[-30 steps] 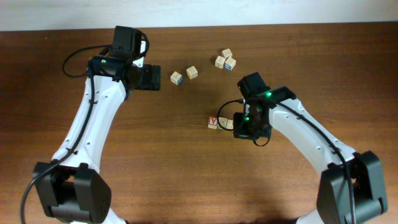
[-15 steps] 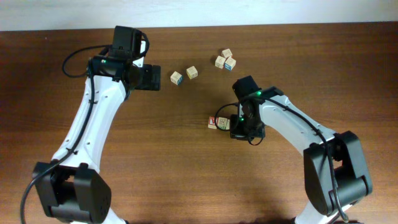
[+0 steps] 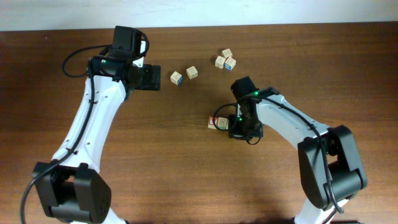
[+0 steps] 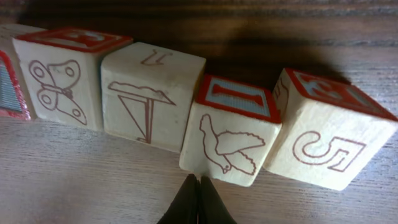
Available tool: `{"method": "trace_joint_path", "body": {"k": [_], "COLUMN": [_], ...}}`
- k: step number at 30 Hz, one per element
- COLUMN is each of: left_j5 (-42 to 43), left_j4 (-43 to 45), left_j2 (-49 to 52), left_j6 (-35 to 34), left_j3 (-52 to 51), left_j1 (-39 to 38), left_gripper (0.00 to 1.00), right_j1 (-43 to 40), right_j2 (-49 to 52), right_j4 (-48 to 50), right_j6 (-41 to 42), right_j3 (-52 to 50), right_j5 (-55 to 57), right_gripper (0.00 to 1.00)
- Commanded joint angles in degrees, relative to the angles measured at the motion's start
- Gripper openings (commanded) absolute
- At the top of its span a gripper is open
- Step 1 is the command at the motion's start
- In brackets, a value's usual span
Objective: Rotate 5 blocks
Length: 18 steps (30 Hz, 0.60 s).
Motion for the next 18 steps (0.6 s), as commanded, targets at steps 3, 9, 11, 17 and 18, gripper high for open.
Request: {"method": "trace_joint_path", "body": {"k": [3,9,11,17,18], "left_j5": [-0.39,-0.42,-0.42,-0.39,-0.39], "left_j4": [-0.09,-0.09,-0.09,-0.09,-0.09], "left_j2": [0.33,0.33,0.33,0.33,0.33], "left_j6": [-0.94,-0.94,-0.94,-0.94,-0.94], "left_j3": [1.05,1.05,1.05,1.05,1.05], "left_j1": [0.35,0.35,0.35,0.35,0.35], "left_gripper": [0.99,0.99,0.99,0.99,0.99], "right_j1": [-0.50,-1.68,-1.68,-1.68,-1.68], "right_j2": [0.63,0.63,0.63,0.63,0.63], "right_j4": [0.33,0.70,0.72,1.14,1.14], "right_j6": [1.01,1.44,1.42,1.40,1.40], "right_j3": [-0.52,-0.52,-0.52,-0.52,-0.52], "right_j5": [0.57,0.50,0.52,0.52,0.52], "right_gripper": [0.04,0.04,0.04,0.04,0.04]}}
